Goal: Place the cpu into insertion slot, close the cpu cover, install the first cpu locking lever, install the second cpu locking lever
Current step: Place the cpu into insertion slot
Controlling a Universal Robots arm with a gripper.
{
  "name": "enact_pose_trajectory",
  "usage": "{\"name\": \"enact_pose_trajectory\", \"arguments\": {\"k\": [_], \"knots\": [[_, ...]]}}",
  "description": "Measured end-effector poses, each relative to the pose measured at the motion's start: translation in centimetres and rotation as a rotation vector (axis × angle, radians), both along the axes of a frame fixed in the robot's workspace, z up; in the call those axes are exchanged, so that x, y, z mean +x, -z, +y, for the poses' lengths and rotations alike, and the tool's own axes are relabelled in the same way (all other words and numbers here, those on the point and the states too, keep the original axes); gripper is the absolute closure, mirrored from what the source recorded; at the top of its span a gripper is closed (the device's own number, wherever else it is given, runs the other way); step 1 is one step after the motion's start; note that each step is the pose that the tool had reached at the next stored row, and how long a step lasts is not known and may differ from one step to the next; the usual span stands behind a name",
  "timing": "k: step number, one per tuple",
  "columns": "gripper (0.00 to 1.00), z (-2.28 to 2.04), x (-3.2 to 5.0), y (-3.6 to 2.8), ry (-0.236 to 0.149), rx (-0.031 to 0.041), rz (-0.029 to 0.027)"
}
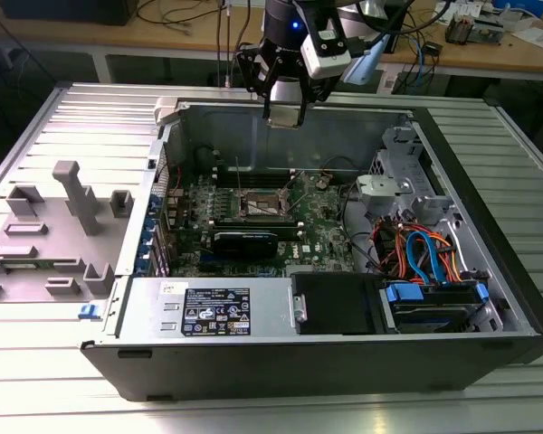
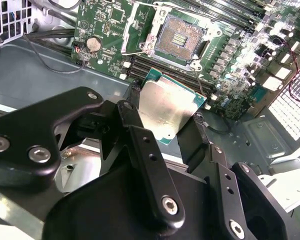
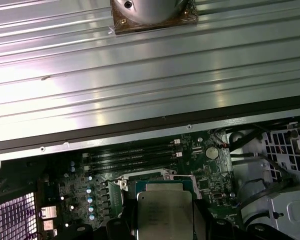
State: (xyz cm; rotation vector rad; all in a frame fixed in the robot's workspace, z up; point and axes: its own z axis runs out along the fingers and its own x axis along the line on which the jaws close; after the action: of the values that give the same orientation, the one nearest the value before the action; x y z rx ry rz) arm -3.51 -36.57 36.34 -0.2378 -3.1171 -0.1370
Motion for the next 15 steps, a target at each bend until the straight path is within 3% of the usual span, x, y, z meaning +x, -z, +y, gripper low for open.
{"name": "enact_pose_trajectory", "arguments": {"k": [15], "knots": [[0.46, 0.00, 0.00, 0.00, 0.010, 0.0000, 0.0000]]}}
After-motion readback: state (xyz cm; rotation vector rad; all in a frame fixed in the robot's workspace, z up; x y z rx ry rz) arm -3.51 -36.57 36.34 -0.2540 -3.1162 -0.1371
